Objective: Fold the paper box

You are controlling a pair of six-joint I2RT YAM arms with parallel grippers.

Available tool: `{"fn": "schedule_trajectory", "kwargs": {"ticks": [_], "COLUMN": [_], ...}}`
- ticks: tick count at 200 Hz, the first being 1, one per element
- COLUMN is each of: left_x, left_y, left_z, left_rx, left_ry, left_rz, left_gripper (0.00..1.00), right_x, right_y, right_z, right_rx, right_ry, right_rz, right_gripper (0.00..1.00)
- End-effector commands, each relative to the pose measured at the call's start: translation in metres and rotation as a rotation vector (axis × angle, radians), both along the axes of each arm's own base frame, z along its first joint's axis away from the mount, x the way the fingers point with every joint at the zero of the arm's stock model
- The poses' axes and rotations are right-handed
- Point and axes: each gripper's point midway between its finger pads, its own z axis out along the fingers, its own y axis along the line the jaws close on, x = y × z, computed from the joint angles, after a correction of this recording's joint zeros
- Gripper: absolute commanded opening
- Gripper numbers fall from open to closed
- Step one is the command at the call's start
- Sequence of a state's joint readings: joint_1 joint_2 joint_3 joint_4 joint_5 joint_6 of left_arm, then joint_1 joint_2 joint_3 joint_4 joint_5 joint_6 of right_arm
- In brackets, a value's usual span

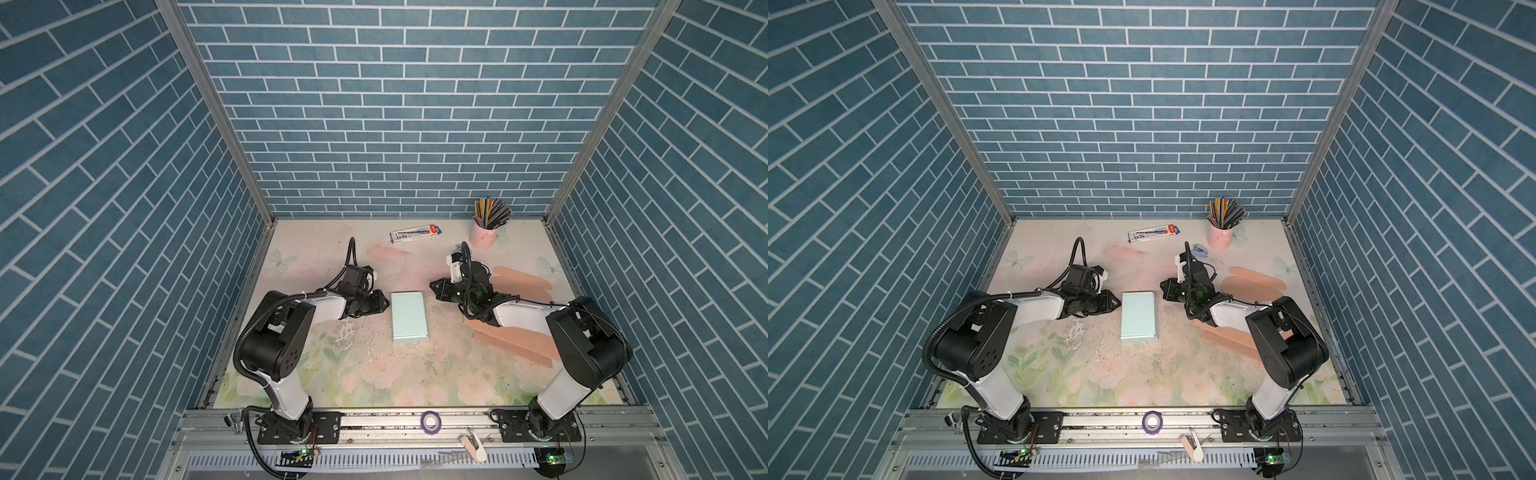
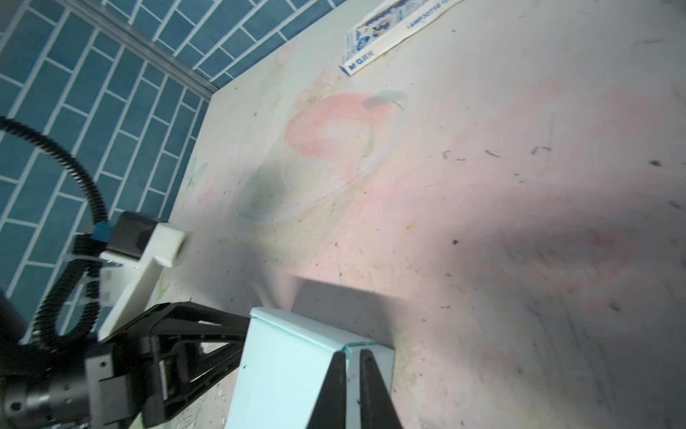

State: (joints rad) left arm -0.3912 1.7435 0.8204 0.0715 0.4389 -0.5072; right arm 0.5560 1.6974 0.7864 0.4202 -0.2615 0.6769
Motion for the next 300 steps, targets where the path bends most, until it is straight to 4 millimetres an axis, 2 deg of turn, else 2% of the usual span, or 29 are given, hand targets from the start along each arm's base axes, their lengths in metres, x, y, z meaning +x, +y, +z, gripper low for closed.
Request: {"fn": "schedule_trajectory", "kwargs": {"ticks": [1,62,116,146,191,214,246,276,300], "left_x": [-0.009,-0.011,-0.012,-0.012,-0.011,-0.008,-0.002,-0.002,-0.006], "left_y": [0.003,-0.004,-0.016,-0.022,-0.025,-0.017,0.006,0.024,0.032], "left_z": [-0.014,-0.014,-0.014,-0.013,-0.013,-0.012,-0.009,-0.004,-0.004], "left_rx": [0.036,0.040,0.026,0.021,0.010,0.023,0.034,0.052,0.062], "left_ry": [0.051,0.051,0.052,0.051,0.048,0.043,0.042,0.034,0.040], "left_rz": [-0.012,-0.032,-0.043,-0.050,-0.049,-0.036,0.004,0.028,0.043], "left_gripper": [0.32,0.32,0.33,0.32,0.33,0.32,0.33,0.36,0.38], "right_x": [0.004,0.011,-0.005,-0.009,-0.007,-0.005,-0.002,-0.002,-0.004], "right_y": [-0.007,0.012,0.049,0.063,0.069,0.060,0.028,0.003,-0.005], "right_z": [-0.029,-0.048,-0.054,-0.053,-0.045,-0.043,-0.039,-0.026,-0.016], "right_rx": [-0.037,-0.015,0.003,0.004,0.017,-0.007,-0.054,-0.114,-0.126], "right_ry": [0.083,0.124,0.146,0.144,0.124,0.116,0.097,0.065,0.050], "right_rz": [-0.037,0.006,0.077,0.099,0.102,0.090,0.037,0.007,-0.002], "right_gripper": [0.11,0.10,0.09,0.09,0.08,0.08,0.09,0.10,0.10]}}
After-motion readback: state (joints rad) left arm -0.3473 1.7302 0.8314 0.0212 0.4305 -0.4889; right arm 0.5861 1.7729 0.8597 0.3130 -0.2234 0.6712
